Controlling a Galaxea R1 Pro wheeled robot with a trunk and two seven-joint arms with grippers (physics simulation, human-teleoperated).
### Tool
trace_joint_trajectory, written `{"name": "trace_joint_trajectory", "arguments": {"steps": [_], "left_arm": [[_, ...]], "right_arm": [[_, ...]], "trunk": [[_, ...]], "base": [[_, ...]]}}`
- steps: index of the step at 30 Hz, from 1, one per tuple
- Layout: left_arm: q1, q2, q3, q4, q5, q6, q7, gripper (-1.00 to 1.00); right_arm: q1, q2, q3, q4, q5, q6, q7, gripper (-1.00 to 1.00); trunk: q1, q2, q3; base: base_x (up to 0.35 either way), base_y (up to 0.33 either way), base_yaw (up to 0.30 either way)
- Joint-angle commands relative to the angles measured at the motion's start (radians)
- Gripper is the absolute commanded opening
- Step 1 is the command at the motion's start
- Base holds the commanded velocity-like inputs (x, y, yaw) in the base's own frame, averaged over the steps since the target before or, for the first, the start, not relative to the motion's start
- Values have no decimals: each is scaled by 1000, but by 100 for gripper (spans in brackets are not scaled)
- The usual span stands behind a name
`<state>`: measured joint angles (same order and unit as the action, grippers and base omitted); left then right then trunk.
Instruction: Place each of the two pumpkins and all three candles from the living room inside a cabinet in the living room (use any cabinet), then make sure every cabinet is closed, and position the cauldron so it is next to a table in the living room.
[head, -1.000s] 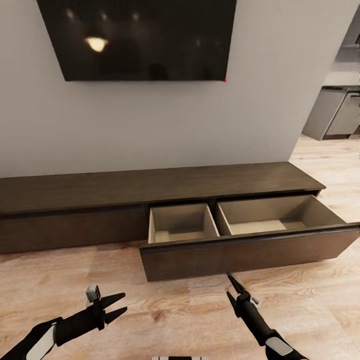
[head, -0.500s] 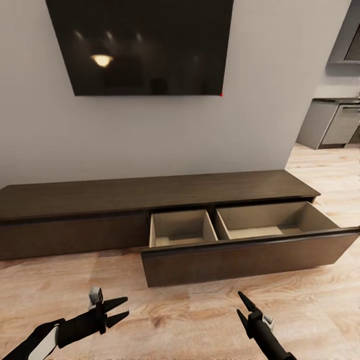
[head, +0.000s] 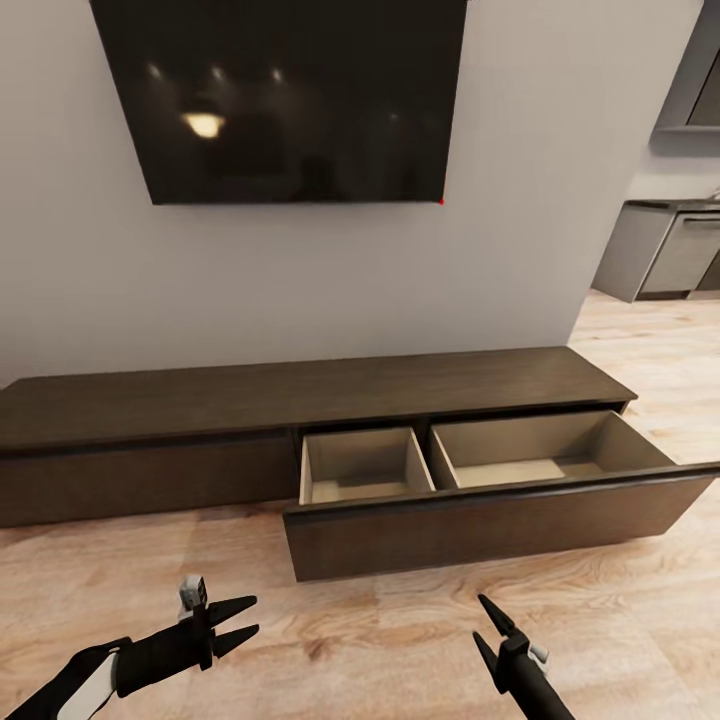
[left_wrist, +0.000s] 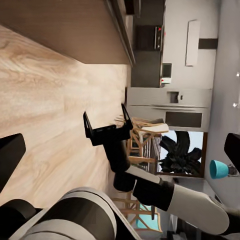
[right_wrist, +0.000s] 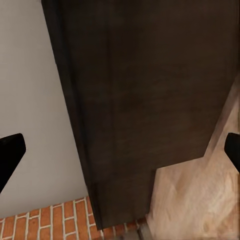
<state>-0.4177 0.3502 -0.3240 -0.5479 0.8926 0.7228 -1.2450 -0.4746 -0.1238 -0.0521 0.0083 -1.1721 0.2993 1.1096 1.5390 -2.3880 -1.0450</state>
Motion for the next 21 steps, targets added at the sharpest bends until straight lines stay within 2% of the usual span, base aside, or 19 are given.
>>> {"name": "trace_joint_trajectory", "arguments": {"steps": [1, 21], "left_arm": [[-1, 1, -6, 0, 8, 9, -1, 100], [-1, 1, -6, 0, 8, 9, 1, 100]], "right_arm": [[-1, -1, -5, 3, 0, 9, 3, 100], [-1, -2, -4, 7, 2, 0, -4, 100]], "trunk": [[-4, 7, 2], [-81, 147, 65]], "base": [[0, 0, 0], [0, 0, 0]]}}
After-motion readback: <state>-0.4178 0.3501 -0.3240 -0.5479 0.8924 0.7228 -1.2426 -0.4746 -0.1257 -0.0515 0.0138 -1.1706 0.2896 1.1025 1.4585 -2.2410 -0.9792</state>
